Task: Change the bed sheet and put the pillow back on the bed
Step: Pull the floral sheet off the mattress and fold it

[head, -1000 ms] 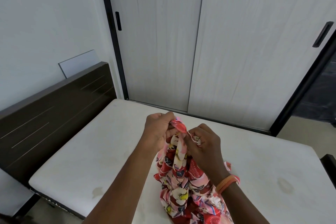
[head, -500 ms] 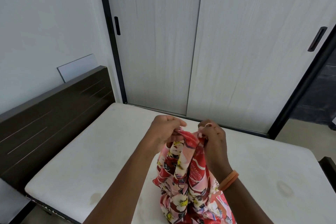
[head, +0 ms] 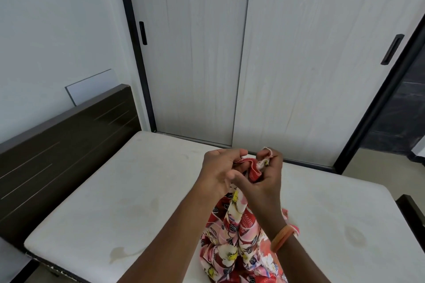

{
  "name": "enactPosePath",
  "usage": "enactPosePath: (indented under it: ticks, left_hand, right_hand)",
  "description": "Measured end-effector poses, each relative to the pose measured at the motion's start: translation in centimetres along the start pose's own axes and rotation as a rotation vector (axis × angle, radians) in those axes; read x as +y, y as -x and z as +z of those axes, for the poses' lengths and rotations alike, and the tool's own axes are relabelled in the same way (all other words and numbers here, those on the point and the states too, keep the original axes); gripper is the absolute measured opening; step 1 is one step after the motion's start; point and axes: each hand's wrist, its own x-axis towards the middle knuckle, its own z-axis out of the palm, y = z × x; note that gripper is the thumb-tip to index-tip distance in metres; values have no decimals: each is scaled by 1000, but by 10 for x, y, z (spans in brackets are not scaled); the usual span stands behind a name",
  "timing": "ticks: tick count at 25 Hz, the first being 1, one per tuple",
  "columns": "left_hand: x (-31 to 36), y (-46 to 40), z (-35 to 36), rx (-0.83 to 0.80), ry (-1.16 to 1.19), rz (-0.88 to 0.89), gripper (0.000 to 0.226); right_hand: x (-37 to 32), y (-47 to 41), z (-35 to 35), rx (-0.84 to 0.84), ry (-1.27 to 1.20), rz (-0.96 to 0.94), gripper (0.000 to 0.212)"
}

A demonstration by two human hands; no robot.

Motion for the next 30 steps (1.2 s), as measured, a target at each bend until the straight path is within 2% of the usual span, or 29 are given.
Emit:
enactPosePath:
  ticks: [4,5,6,9,10,12,13,14,17,19,20,22,25,27,29,30]
  left_hand:
    - [-2,-1,10,-131,84,11,13]
    - [-1,-2,11,-157,54,38,14]
    - [1,-4,11,-186,-2,63,15]
    - [9,-9,14,-318,-351,128,17]
    - [9,-10,17,-356,-543,213,15]
    - [6,-15,26,-374,-952,516,5]
    - [5,-19,31,-369,-1070,641,11]
    - [5,-22,36,-398,-1102,695,16]
    - [12,-23,48,-661,-891,607,16]
    - [13,-19,62,-785,-800,545,17]
    - [10,-19,70,-771,-783,562,23]
    - [0,-23,88,-666,-744,639,31]
    - [-15,-30,105,-559,-653,674,29]
    - [-20,-30,114,-521,-631,670,28]
    - [-22,-31,121,-523,-660,707,28]
    - [-23,-33,124,-529,-681,726,29]
  right_hand:
    - [8,-10,1,183,295,-128,12]
    - [11,-15,-4,187,323,-157,9]
    - [13,-20,-9,196,349,-180,16]
    - [6,-41,-30,254,374,-202,22]
    - [-3,-50,-37,238,367,-202,23]
    - [-24,-67,-51,120,329,-187,24]
    - [-36,-73,-59,38,311,-184,25]
    - [-48,-77,-67,-47,280,-180,28]
    - [-74,-88,-90,-232,103,-99,40]
    - [-78,-93,-102,-235,-26,-39,39]
    - [-79,-94,-106,-201,-29,-28,38]
    - [-76,-91,-116,-84,120,-77,36]
    - [-60,-80,-128,128,368,-135,34]
    - [-46,-69,-132,214,291,-37,46]
    - [-35,-66,-133,244,81,151,51]
    - [-33,-65,-132,274,59,184,52]
